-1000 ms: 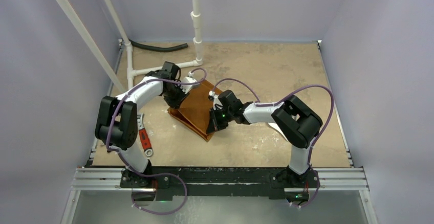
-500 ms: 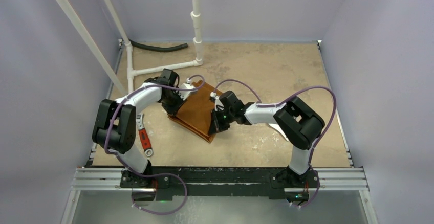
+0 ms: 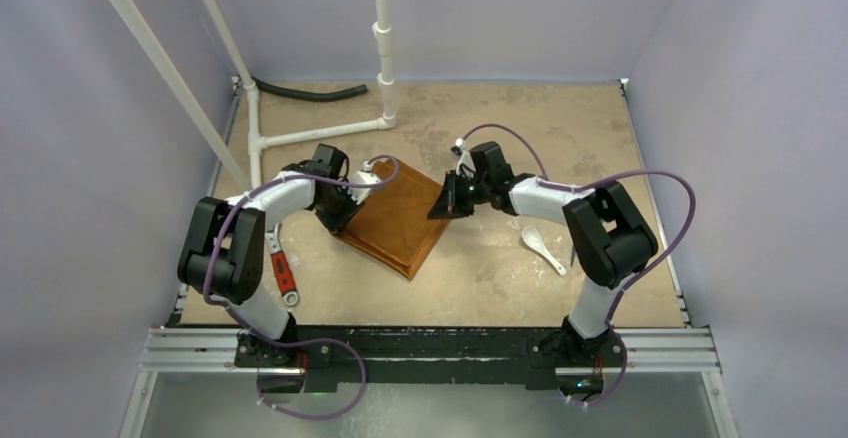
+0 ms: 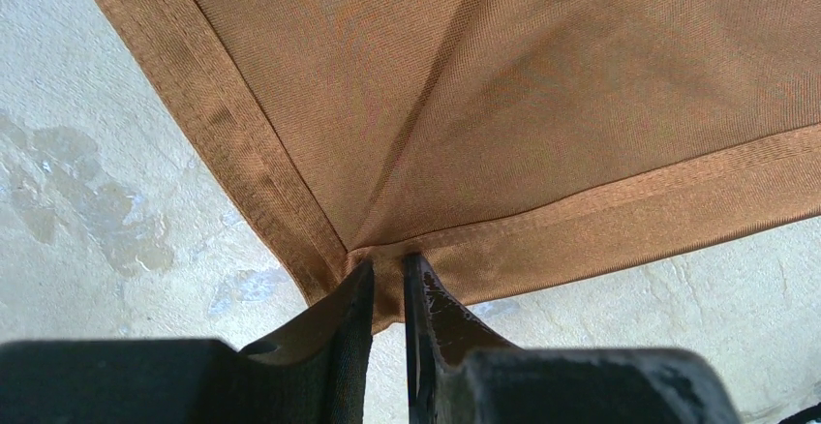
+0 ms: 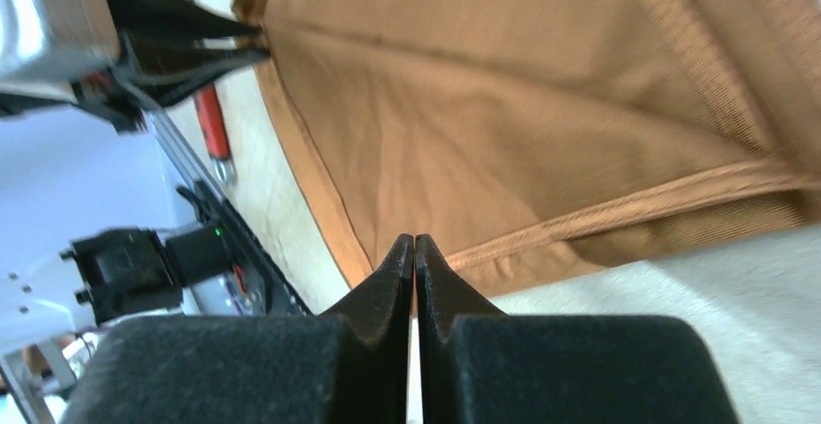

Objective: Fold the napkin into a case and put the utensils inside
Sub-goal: Smooth out the top corner of the smaller-rectangle-folded napkin at the center of the board.

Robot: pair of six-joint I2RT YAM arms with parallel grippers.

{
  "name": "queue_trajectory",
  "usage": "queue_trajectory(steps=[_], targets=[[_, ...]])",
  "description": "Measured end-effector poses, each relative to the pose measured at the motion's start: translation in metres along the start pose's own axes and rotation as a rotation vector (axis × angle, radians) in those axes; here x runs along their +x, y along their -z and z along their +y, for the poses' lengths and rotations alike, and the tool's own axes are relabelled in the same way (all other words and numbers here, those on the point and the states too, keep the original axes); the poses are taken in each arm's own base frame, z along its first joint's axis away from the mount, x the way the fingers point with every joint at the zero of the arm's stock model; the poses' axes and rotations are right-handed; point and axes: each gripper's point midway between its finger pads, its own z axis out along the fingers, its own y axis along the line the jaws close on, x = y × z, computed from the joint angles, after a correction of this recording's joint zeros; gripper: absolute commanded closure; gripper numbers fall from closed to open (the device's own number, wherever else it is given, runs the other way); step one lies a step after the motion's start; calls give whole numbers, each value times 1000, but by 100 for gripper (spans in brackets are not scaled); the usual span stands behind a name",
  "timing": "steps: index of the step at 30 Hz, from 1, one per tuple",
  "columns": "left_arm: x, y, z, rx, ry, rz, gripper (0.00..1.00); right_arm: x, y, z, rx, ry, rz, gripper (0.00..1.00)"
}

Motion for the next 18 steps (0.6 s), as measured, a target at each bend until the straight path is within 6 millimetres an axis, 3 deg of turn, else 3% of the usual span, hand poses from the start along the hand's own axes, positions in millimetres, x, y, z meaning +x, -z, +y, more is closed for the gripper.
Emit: queue_trajectory(steps=[4, 7, 13, 18], targets=[[-1, 1, 0, -2, 6, -11, 81, -33, 6, -11, -1, -46, -77, 100], [-3, 2, 0, -6, 21, -18, 76, -50, 6, -31, 16, -98, -112, 100], [-24, 18, 4, -12, 49, -63, 63, -63, -7, -75, 82, -180, -119, 100], [-55, 47, 15, -55, 37, -150, 54, -70, -8, -76, 63, -169, -137, 100]])
